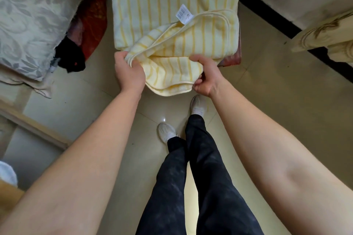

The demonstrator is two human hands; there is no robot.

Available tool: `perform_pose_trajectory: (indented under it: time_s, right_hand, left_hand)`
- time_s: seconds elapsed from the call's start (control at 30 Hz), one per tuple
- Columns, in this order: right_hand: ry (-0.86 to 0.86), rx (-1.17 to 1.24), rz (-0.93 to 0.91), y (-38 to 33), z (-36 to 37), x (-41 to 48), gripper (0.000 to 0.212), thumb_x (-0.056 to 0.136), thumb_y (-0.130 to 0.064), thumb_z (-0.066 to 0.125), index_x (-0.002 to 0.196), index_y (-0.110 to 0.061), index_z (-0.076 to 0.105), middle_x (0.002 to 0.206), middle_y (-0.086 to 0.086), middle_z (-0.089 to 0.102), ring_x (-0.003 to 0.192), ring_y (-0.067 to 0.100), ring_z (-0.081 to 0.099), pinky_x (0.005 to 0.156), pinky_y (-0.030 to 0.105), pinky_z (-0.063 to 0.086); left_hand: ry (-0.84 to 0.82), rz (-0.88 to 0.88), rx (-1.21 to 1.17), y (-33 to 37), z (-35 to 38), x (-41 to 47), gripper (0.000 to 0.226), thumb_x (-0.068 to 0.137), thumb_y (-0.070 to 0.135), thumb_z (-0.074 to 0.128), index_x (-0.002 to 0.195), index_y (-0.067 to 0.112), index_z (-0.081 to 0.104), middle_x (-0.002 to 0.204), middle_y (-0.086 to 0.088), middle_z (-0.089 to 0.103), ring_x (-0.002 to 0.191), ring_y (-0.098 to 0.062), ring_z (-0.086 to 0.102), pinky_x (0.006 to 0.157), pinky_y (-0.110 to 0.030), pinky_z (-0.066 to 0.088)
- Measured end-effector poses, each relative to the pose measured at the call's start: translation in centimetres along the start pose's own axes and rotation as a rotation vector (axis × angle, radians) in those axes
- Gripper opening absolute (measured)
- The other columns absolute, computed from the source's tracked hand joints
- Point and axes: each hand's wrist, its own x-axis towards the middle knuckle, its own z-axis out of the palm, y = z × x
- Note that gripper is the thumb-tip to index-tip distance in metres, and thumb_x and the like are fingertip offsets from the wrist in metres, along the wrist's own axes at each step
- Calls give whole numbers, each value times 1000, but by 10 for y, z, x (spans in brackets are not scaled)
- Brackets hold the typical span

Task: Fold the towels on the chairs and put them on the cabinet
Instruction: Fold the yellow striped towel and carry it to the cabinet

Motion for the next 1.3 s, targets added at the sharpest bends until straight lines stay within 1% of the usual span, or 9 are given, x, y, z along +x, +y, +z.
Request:
perform_pose_trajectory:
  time_s: [0.2,0.33,0.47,0.57,0.87,1.0,1.1,1.23,1.3]
  right_hand:
    - [102,-23,-416,-63,42,-9,21,84,-13,73,103,-10,65,84,5,72,69,19,69,56,30,52]
    - [484,-549,-916,-66,26,-15,41,78,-22,75,117,-17,62,111,-2,70,104,15,66,89,26,52]
    - [671,-388,-357,-22,-18,-19,70,65,-40,86,124,-22,55,109,-3,67,81,17,65,68,28,58]
    - [512,-117,-29,-12,-49,-16,36,81,-31,77,108,-17,56,81,0,52,50,8,39,38,18,31]
    - [83,374,-185,-18,-74,-35,16,81,-25,69,87,-15,59,62,-7,41,42,5,26,41,17,16]
    - [576,-253,-141,-15,-68,-22,33,84,-21,73,113,-13,59,72,-4,49,47,7,34,35,18,25]
    - [691,-171,-152,-22,-51,-21,43,81,-18,75,116,-14,51,81,0,55,54,11,45,37,19,34]
    - [953,-230,-426,-34,-26,-16,82,78,-28,76,142,-14,26,137,12,35,103,30,56,87,32,44]
    - [966,-381,-627,-36,-13,-18,83,81,-40,74,143,-17,25,136,10,30,99,30,54,88,30,38]
  left_hand:
    - [-3,76,-187,35,8,14,31,84,-6,36,104,16,48,88,12,51,76,4,48,70,-5,42]
    - [-45,187,-156,37,13,6,37,85,-5,39,117,6,53,100,5,58,84,-2,54,80,-11,44]
    - [-115,71,6,-5,12,-11,54,87,-6,38,136,12,52,118,-3,58,109,-20,56,83,-9,38]
    - [-150,114,178,-30,8,-29,69,86,-10,40,147,20,41,139,-13,43,124,-23,48,93,-8,25]
    - [-235,135,453,-60,1,-29,48,86,4,54,131,21,59,140,-8,41,117,-30,52,98,-24,37]
    - [-243,225,506,-53,0,-27,46,86,7,57,129,21,60,139,-6,42,112,-31,55,95,-35,45]
    - [-264,307,493,-55,1,-32,56,91,-2,50,138,28,54,150,-3,35,116,-31,53,95,-29,41]
    - [-283,283,440,-67,-1,-36,61,89,-12,46,137,24,57,152,-7,33,129,-27,45,98,-15,28]
    - [-288,270,399,-69,-2,-38,56,89,-12,48,133,20,61,150,-9,34,132,-24,43,99,-10,25]
